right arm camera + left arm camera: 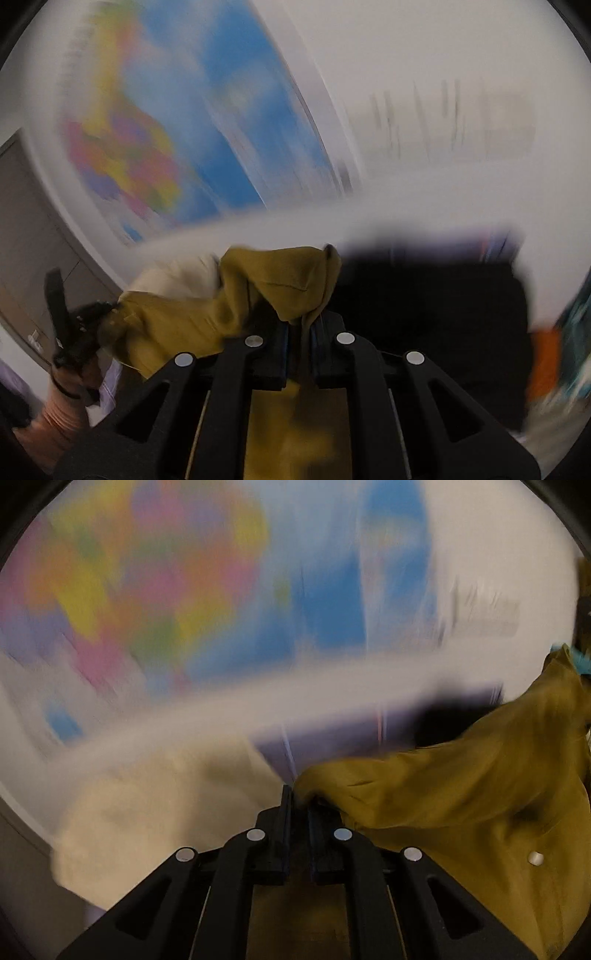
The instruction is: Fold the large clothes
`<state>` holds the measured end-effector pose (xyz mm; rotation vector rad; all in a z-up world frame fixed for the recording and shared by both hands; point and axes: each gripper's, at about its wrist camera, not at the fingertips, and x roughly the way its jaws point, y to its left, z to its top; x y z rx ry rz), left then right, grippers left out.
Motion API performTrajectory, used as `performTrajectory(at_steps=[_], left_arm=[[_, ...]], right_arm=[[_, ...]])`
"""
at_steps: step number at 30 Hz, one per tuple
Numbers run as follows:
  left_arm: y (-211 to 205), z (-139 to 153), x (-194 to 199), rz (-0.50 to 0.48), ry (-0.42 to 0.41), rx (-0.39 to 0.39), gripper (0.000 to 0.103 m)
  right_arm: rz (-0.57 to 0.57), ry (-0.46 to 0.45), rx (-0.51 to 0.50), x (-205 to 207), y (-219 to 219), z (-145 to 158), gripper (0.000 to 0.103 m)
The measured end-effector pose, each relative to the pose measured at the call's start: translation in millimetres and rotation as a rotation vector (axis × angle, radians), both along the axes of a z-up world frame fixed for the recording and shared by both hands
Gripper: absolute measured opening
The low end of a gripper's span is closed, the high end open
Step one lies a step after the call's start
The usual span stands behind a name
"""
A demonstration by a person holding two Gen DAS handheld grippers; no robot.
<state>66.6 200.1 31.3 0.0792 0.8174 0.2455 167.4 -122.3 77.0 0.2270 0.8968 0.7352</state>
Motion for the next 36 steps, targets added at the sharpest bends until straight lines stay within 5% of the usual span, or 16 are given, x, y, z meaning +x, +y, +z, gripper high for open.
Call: performTrajectory(at_steps=[3,6,8,10,11,13,17,22,26,27,28,29,30,31,32,36], left_arm=[[26.5,-56.5,33.9,0.049,0.101,-0.047,0.002],[44.6,-72.4,49.6,0.052,0.132,-0.073,0.004],[45.0,-69.0,49.4,0.021,0.128,-0.045,0.005],[38.1,-61.6,46.5,-0.057,0.091,0.018,0.021],[31.8,-57.2,44.5,-0.100,0.085,0.030,0.043],[23.6,-48.2,42.6,-0.187,0.070,0.036,0.058],[6.1,-43.1,32.4,-0.338,0.139,-0.158,0.064],[-3.9,-73.5,39.0,-0.422,0.276,-0.359,0.068],[-16.8,-91.7,48.1,-0.393,0.341,-0.378,0.075],[-18.7,-97.3,54.2,-0.383,0.353,-0.391,0.075],[-19.5,-100.8,59.9,-0.368,0.356,-0.398,0.075],[-20.4,-103.6,62.1,-0.352,0.354,-0.406,0.066],[-18.1,-101.2,64.7,-0.342,0.343,-0.427,0.043],[-13.4,-97.4,70.7,-0.336,0.322,-0.476,0.032],[-7.9,-92.1,76.5,-0.307,0.299,-0.495,0.021],[19.5,-46.6,98.7,-0.196,0.128,-0.516,0.020]], right_arm=[[-0.009,0.106,-0.097,28.1,24.7,-70.1,0.009],[-0.009,0.100,-0.158,37.5,34.3,-87.2,0.011],[-0.011,0.088,-0.165,45.6,29.3,-82.5,0.026],[-0.006,0.019,-0.254,44.4,28.3,-71.4,0.053],[0.006,-0.036,-0.303,38.8,29.5,-67.6,0.058],[0.042,-0.152,-0.386,20.7,27.7,-50.1,0.067],[0.053,-0.311,-0.463,-14.7,16.0,-20.1,0.076],[0.283,-0.243,-0.313,-58.5,21.3,-11.9,0.071],[0.334,-0.146,-0.442,-50.2,54.8,-64.1,0.069],[0.330,-0.140,-0.459,-43.4,59.8,-73.7,0.062],[0.302,-0.141,-0.483,-33.8,64.6,-82.7,0.042],[0.291,-0.127,-0.470,-27.1,65.6,-85.9,0.032],[0.290,-0.100,-0.417,-17.6,66.3,-87.4,0.015],[0.279,-0.102,-0.345,-8.0,66.0,-80.6,0.002],[0.268,-0.116,-0.300,-3.4,67.0,-72.1,0.002],[0.154,-0.126,-0.048,42.8,59.4,-29.5,0.002]])
